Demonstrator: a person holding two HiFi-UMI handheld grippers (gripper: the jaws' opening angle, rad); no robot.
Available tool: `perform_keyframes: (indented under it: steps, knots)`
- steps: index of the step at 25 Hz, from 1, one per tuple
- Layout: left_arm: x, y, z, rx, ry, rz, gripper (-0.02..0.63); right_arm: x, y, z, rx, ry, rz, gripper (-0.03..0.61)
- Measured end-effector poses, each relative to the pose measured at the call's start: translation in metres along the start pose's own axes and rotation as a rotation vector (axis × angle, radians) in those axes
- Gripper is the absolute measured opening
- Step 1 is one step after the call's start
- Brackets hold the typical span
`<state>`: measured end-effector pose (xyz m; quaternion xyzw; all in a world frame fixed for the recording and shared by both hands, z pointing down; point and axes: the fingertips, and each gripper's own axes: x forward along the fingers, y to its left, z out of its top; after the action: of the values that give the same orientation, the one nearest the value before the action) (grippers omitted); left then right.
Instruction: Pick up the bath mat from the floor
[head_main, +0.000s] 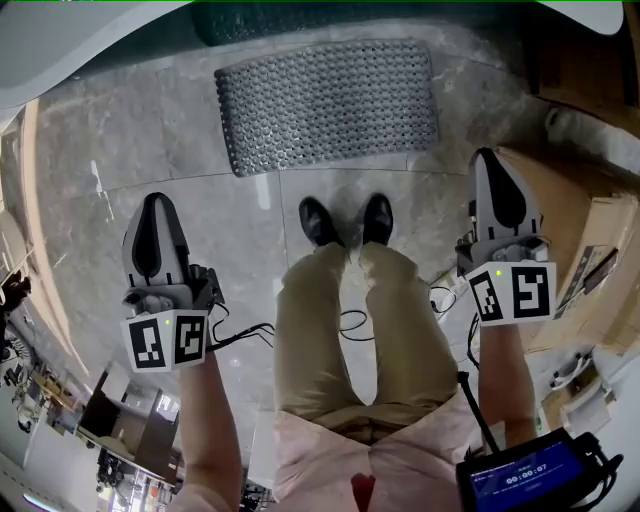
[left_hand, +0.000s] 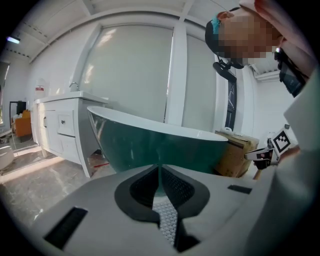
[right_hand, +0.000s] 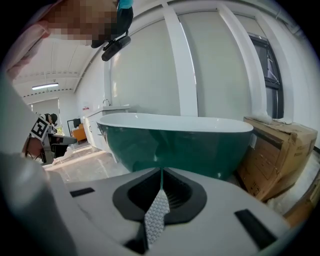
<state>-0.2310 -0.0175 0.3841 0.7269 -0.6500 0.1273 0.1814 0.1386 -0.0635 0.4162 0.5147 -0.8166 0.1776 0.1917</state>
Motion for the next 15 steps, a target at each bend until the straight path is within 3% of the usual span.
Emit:
perform_keyframes:
  steps: [7,15]
  knots:
    - [0.02,0.012,-0.065,0.002,0.008,0.021,0.037,0.031,-0.006,-0.063,-0.001,0.002,0.005,0.02]
    - [0.022,0.022,-0.067,0.01,-0.021,0.033,0.037,0.038,-0.011,-0.063,-0.024,-0.018,0.011,0.02]
